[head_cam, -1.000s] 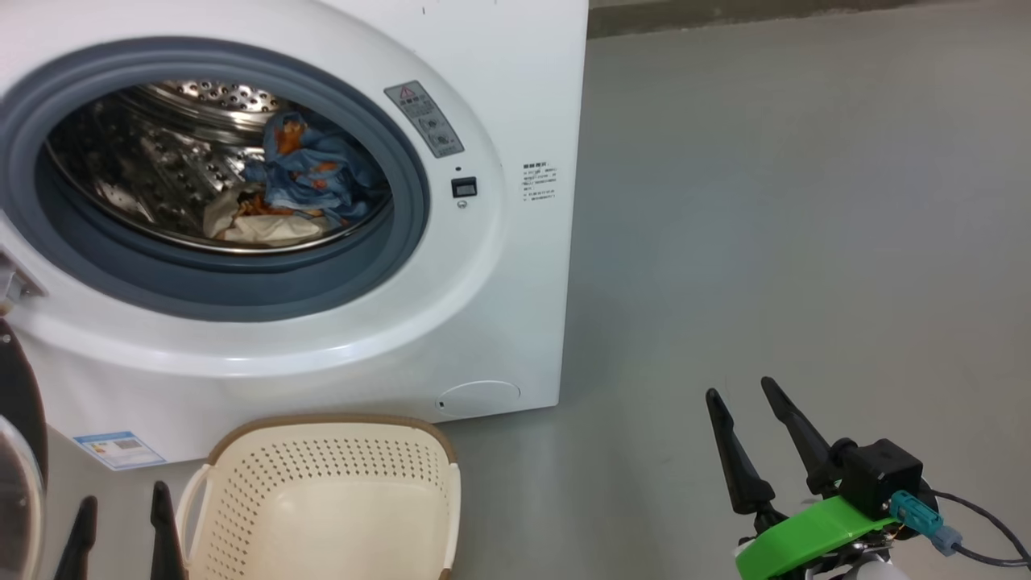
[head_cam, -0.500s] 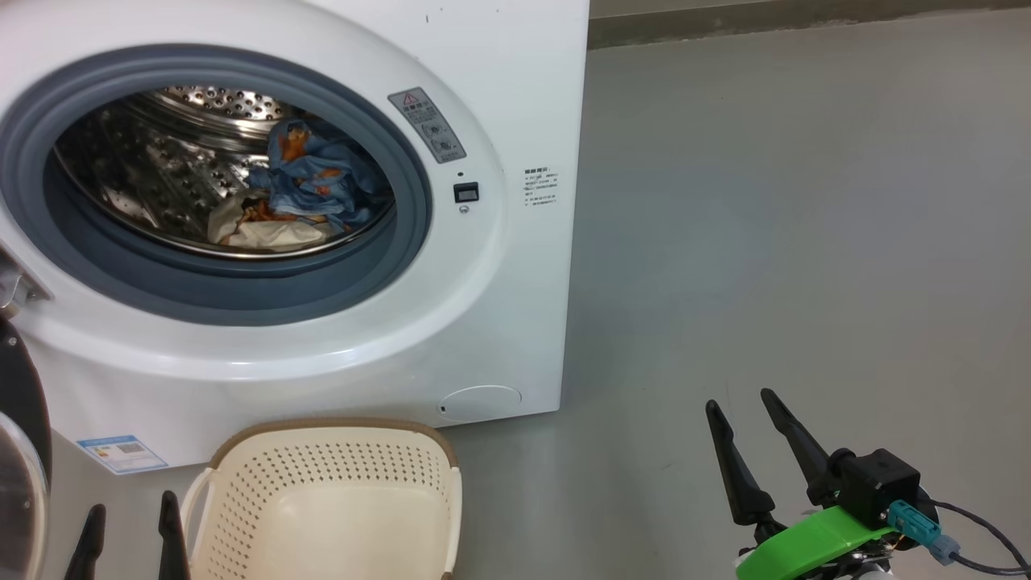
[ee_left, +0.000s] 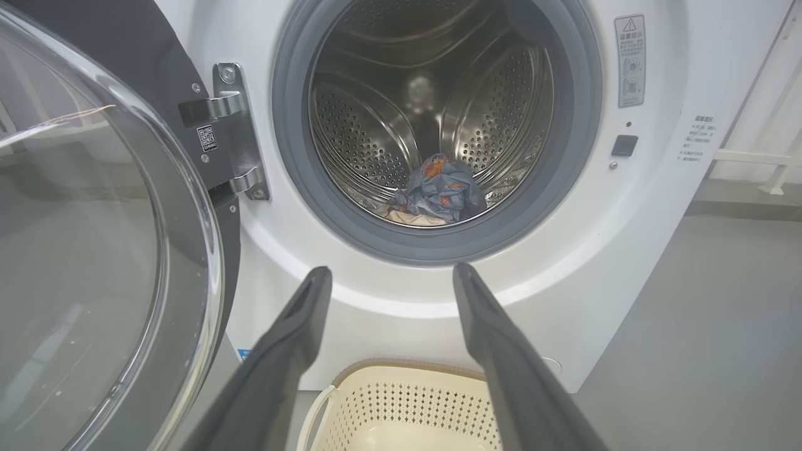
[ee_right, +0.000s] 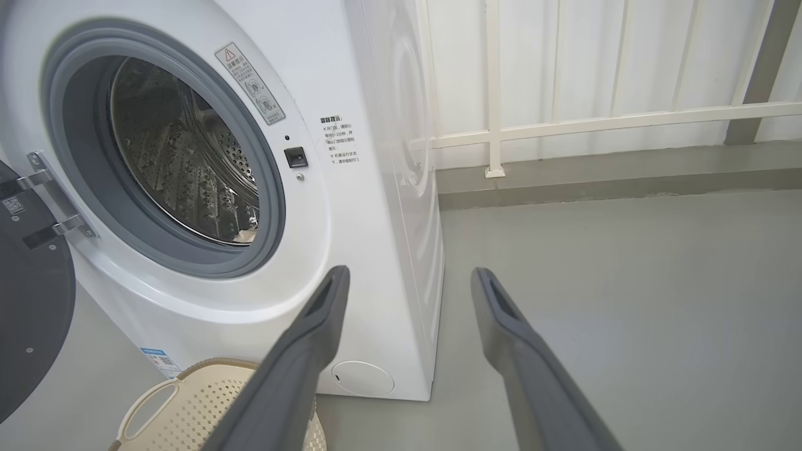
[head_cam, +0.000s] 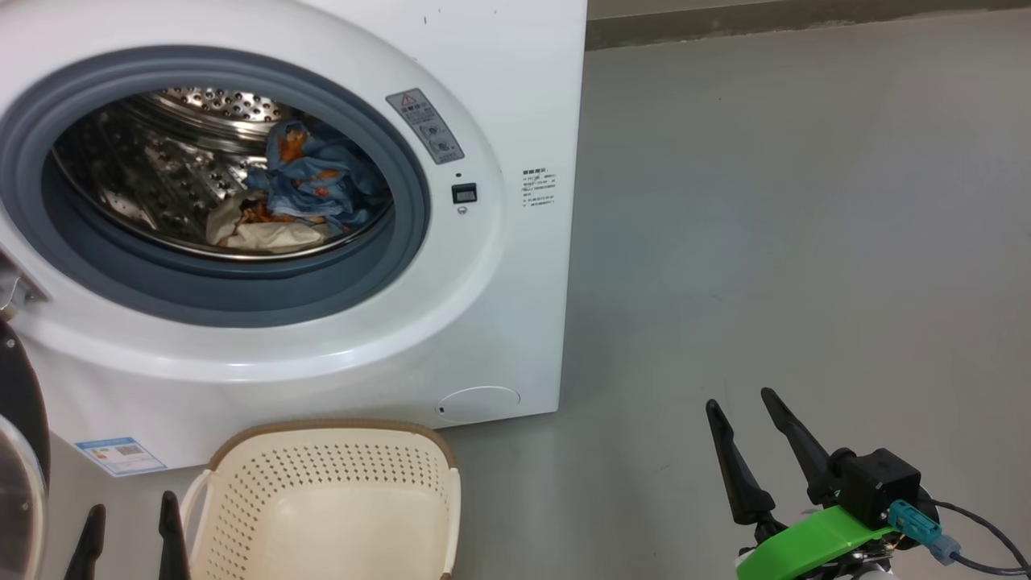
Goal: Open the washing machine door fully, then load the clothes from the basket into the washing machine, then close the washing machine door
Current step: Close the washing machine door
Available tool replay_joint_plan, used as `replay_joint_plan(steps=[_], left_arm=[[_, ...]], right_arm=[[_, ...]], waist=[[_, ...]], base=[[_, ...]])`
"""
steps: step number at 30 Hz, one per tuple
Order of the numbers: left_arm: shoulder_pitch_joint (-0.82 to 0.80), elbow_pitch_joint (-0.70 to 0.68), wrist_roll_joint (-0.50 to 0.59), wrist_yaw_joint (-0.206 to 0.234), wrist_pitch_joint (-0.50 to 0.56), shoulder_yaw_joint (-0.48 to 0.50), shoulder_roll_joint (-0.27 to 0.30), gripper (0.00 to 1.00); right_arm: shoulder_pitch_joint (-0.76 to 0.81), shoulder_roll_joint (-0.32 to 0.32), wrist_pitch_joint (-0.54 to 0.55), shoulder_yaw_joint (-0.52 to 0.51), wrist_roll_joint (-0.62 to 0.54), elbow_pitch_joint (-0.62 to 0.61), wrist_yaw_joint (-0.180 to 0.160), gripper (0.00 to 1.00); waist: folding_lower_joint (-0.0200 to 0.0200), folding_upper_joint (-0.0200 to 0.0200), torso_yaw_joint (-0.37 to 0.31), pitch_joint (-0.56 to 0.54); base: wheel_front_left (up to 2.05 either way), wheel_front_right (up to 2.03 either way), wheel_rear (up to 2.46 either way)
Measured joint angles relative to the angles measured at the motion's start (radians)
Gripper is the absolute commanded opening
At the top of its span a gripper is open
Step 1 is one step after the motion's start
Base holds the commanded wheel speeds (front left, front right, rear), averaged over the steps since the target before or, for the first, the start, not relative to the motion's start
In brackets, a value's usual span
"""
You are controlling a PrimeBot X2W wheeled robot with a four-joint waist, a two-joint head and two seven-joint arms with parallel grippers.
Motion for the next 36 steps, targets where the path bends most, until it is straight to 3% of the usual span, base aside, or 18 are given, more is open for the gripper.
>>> replay_joint_plan(steps=[23, 36], left_arm=[[-0.001, 0.015, -0.001, -0.007, 0.0, -0.002, -0.002, 1.0], [-0.014, 0.023, -0.001, -0.006, 0.0, -0.001, -0.002, 1.0]], right_arm=[[0.021, 0.0, 0.0, -0.003, 0.0, -0.001, 0.0, 1.0], [0.021, 0.0, 0.0, -0.003, 0.0, -0.001, 0.0, 1.0]], waist=[[0.0, 0.0, 0.01, -0.003], [0.0, 0.0, 0.01, 0.009]], base=[[-0.04, 0.04, 0.0], [-1.35, 1.35, 0.0]])
